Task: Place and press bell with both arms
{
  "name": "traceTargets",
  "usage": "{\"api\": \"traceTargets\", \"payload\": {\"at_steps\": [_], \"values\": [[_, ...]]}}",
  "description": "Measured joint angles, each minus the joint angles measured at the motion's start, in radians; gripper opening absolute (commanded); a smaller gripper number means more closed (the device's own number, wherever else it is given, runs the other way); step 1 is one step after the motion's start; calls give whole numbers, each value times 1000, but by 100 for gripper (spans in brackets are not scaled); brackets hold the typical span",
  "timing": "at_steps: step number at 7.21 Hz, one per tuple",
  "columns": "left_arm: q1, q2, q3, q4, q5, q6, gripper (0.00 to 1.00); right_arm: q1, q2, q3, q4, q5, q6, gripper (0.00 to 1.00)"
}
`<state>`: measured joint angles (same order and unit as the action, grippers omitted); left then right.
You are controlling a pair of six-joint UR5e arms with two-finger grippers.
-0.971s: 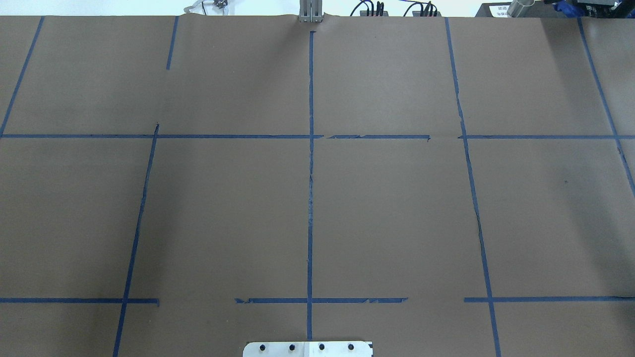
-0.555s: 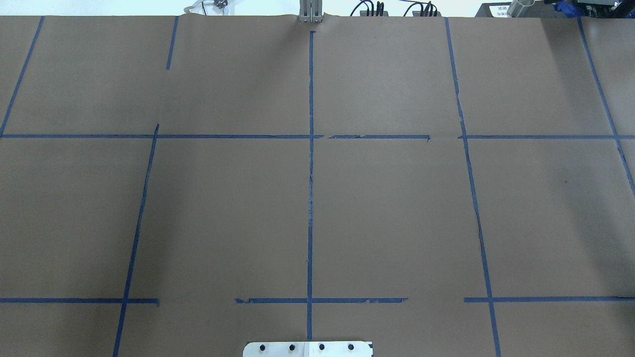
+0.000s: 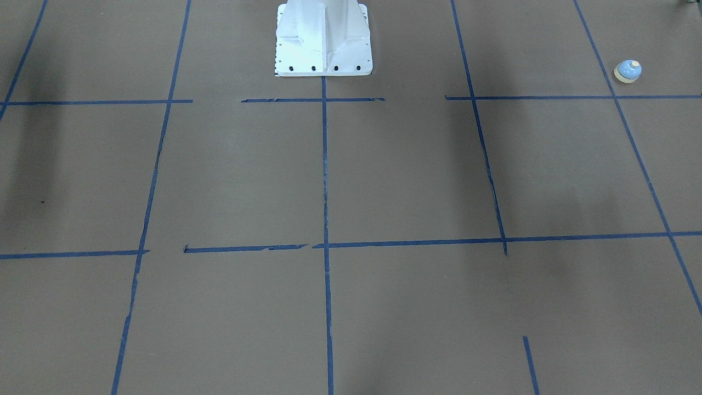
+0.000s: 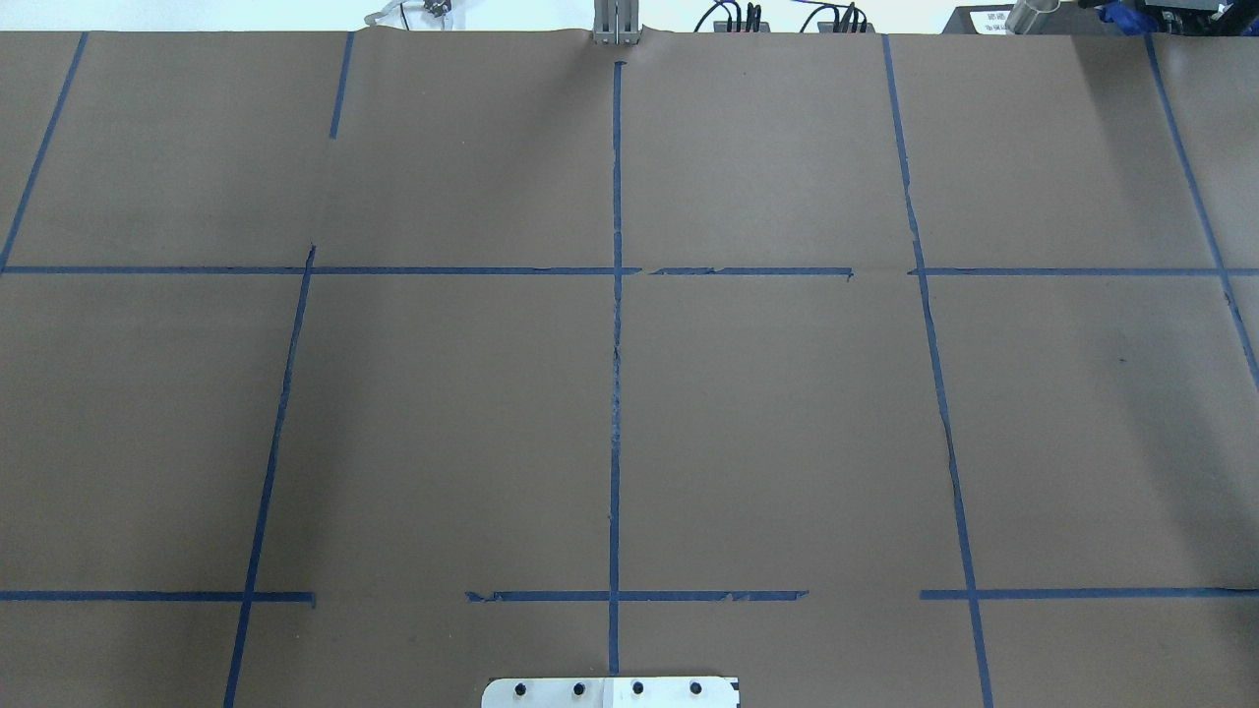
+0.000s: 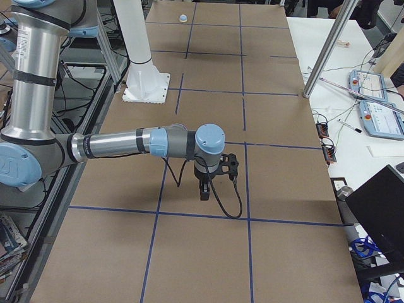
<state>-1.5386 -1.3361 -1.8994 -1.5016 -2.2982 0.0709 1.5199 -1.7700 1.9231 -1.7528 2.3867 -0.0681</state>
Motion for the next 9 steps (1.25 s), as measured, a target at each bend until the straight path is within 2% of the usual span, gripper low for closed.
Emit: {"api": "traceTargets", "payload": {"at_steps": [4, 6, 9], "values": [[3, 17, -1, -12, -3, 6, 100, -1, -5, -3, 13, 2, 3, 100], [47, 20, 2, -69, -3, -7, 100, -3, -5, -3, 28, 0, -1, 100], [116, 63, 64, -203, -10, -77, 100, -14, -3, -2, 39, 1, 1, 100]]}}
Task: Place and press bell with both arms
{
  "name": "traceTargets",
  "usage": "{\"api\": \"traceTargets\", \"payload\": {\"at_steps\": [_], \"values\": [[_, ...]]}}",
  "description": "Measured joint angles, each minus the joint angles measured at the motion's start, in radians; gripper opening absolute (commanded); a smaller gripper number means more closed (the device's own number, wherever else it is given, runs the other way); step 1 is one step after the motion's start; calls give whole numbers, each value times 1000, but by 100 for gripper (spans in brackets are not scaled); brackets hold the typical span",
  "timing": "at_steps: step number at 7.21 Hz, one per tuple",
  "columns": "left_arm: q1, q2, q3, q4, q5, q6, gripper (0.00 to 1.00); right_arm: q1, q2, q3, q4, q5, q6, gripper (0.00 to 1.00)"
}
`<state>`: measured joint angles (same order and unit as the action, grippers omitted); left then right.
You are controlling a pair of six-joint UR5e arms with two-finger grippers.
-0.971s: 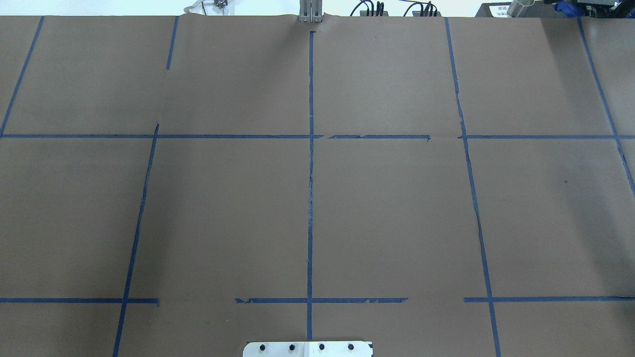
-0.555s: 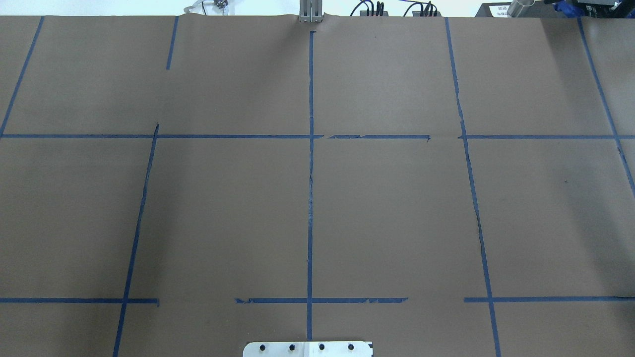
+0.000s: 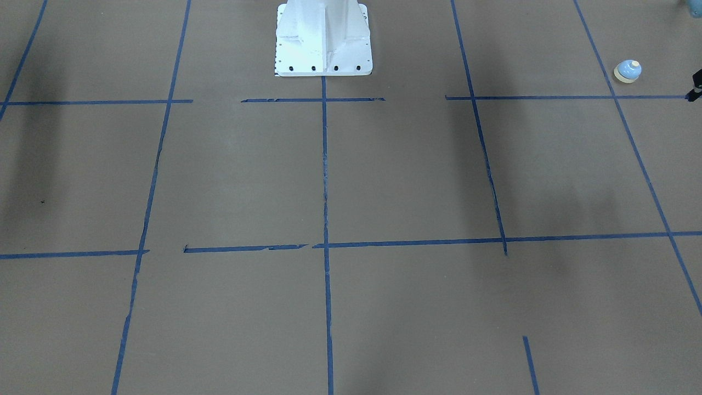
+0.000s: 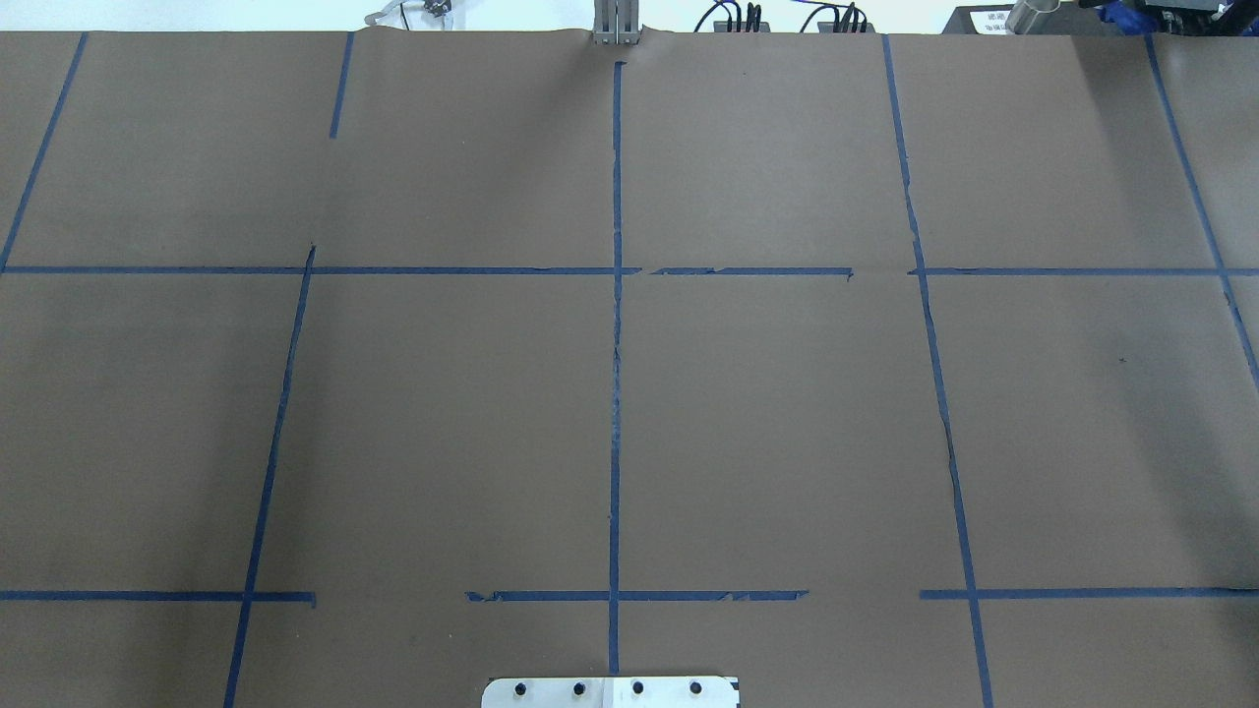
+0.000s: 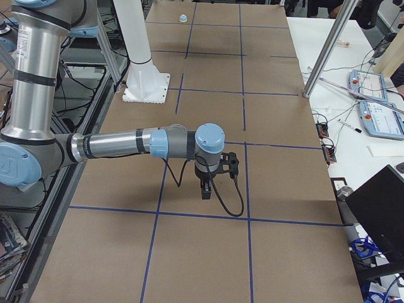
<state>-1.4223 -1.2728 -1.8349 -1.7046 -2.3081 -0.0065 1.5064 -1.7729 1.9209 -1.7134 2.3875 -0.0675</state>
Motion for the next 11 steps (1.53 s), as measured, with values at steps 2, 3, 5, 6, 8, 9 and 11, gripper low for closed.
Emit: {"api": "traceTargets", "payload": {"at_steps": [2, 3, 5, 6, 8, 9, 11], "values": [[84, 83, 35, -192, -19, -141, 100, -5, 0, 1, 0, 1, -1, 100], [154, 137, 60, -326, -19, -205, 100, -11, -1, 0, -1, 3, 2, 100], [225, 213, 149, -539, -19, -244, 100, -31, -3, -2, -1, 3, 9, 100], [255, 227, 190, -582, -20, -246, 100, -38, -4, -3, -1, 4, 10, 100], [307, 262, 241, -645, -20, -250, 100, -42, -13, -1, -2, 25, 6, 100], [322, 281, 260, -679, -22, -252, 100, -42, -15, -1, -1, 32, 6, 100], [378, 295, 280, -705, -24, -271, 100, -43, -17, 0, -1, 41, 5, 100]]}}
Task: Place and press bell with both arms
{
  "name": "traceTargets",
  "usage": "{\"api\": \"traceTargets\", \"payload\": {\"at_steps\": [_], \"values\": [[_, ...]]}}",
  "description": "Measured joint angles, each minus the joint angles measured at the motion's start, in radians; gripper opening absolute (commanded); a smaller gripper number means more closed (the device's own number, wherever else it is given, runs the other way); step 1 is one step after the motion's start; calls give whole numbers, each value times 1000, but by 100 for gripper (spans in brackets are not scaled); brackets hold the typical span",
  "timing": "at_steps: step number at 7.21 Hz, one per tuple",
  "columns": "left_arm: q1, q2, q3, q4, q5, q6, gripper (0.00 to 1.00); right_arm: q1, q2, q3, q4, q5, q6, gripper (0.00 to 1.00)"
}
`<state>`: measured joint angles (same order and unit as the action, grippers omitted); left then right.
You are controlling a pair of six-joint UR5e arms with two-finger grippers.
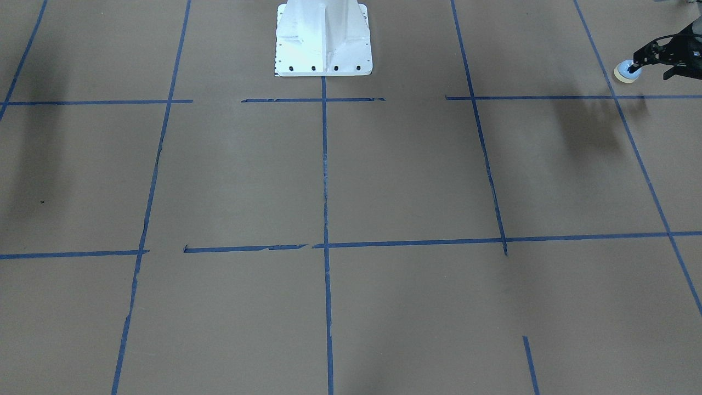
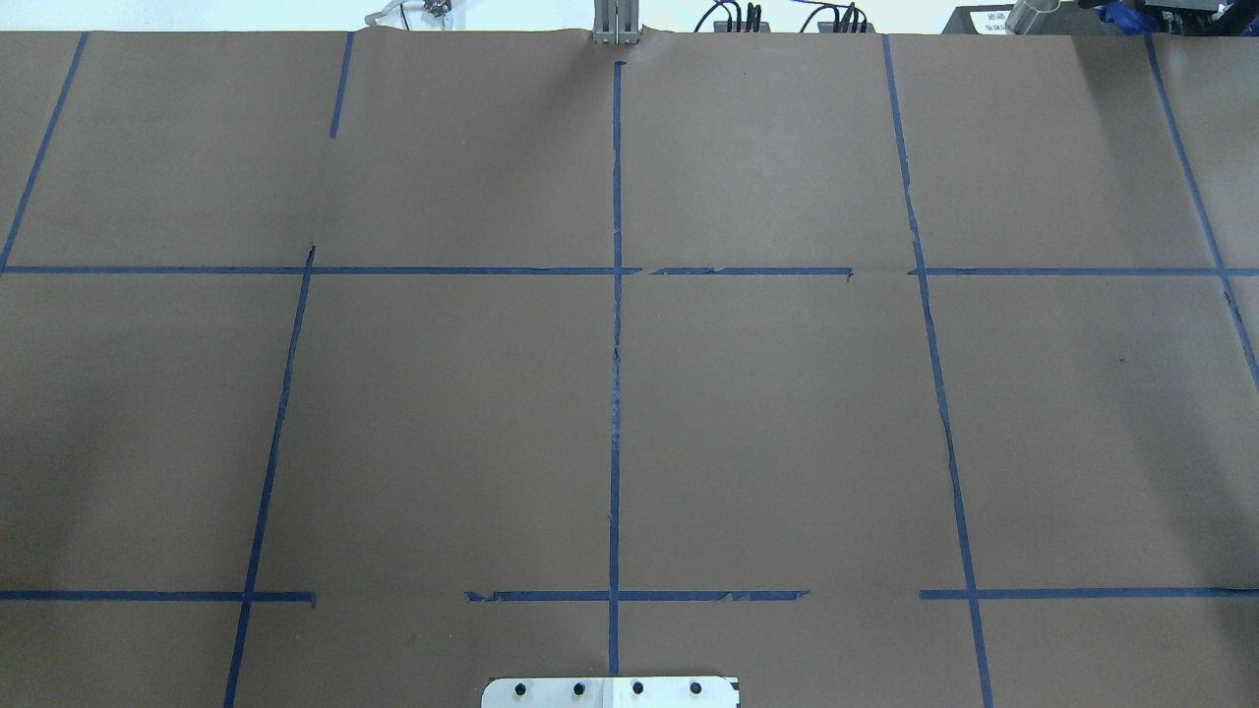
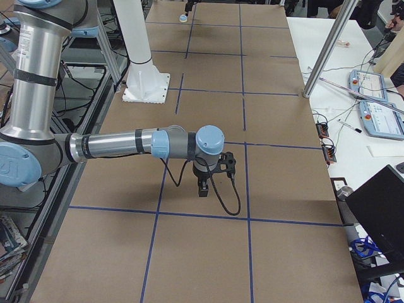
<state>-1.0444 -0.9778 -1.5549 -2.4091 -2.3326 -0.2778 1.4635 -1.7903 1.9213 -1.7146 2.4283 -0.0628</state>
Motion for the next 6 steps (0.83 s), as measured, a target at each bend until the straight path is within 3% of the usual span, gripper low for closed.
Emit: {"api": "traceTargets", "payload": {"at_steps": [6], "values": [[212, -10, 12, -22, 16, -147, 100, -1, -1, 1, 0, 15, -1, 100]]}}
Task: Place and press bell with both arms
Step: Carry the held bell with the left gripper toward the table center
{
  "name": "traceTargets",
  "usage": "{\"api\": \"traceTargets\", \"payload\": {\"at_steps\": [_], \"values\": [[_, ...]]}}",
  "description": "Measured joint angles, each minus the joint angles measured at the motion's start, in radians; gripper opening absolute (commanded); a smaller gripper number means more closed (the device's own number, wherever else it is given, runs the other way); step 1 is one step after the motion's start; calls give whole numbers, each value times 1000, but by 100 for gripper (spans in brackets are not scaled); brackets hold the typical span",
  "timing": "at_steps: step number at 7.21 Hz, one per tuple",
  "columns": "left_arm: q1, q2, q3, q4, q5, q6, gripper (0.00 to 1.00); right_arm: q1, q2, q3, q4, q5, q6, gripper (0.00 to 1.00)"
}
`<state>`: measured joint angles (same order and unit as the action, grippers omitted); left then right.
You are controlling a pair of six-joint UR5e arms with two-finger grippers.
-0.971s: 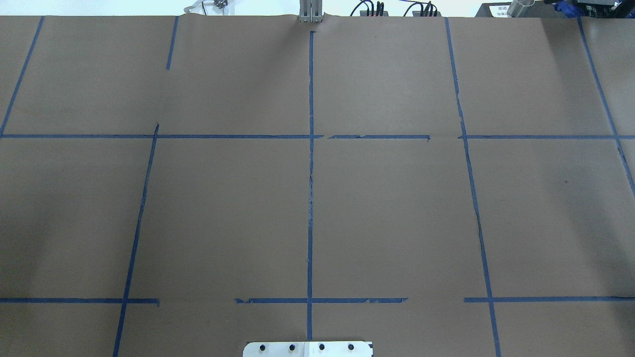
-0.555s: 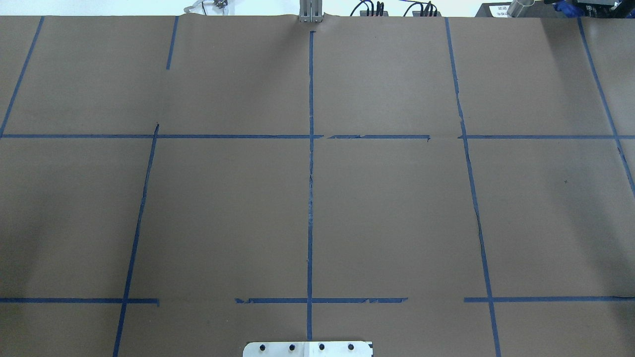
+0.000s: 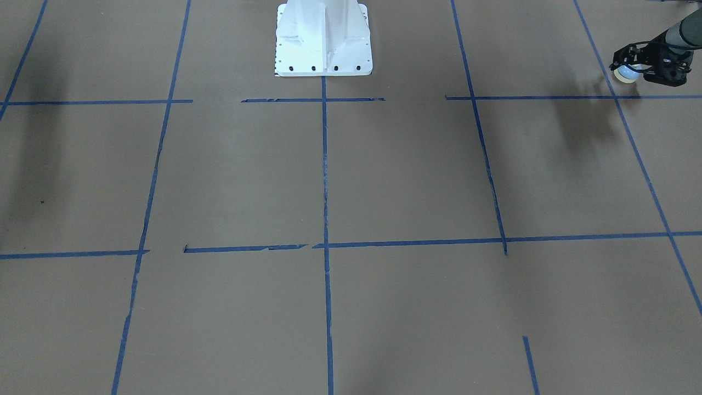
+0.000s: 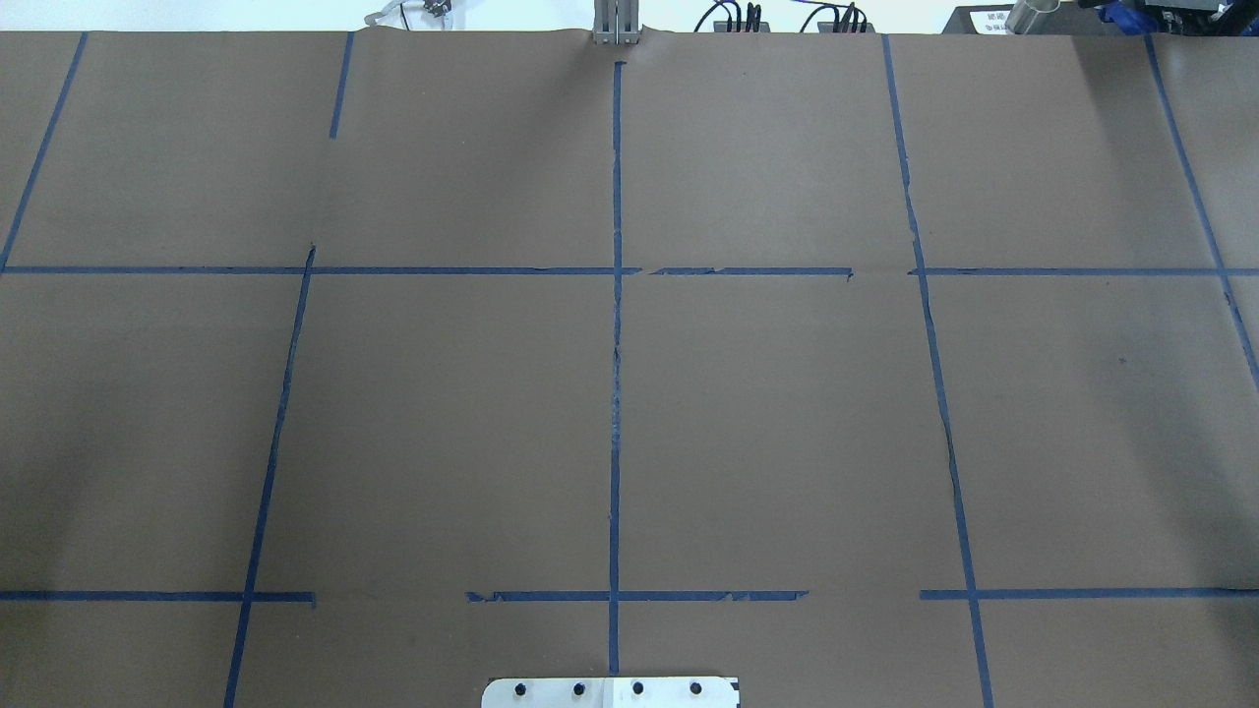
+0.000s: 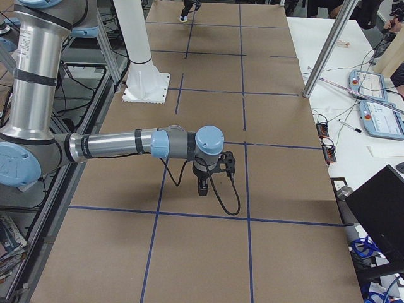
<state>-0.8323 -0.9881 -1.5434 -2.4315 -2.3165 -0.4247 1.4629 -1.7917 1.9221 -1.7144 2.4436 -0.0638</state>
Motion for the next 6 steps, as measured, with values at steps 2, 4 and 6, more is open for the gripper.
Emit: {"api": "traceTargets", "payload": {"at_steps": [2, 4, 6], "values": [[18, -1, 19, -5, 19, -9, 100, -1, 0, 0, 0, 1, 1, 100], [22, -1, 27, -6, 24, -11, 97, -2, 0, 0, 0, 10, 1, 100], [25, 0, 28, -6, 22, -11, 95, -2, 0, 0, 0, 22, -1, 100]]}}
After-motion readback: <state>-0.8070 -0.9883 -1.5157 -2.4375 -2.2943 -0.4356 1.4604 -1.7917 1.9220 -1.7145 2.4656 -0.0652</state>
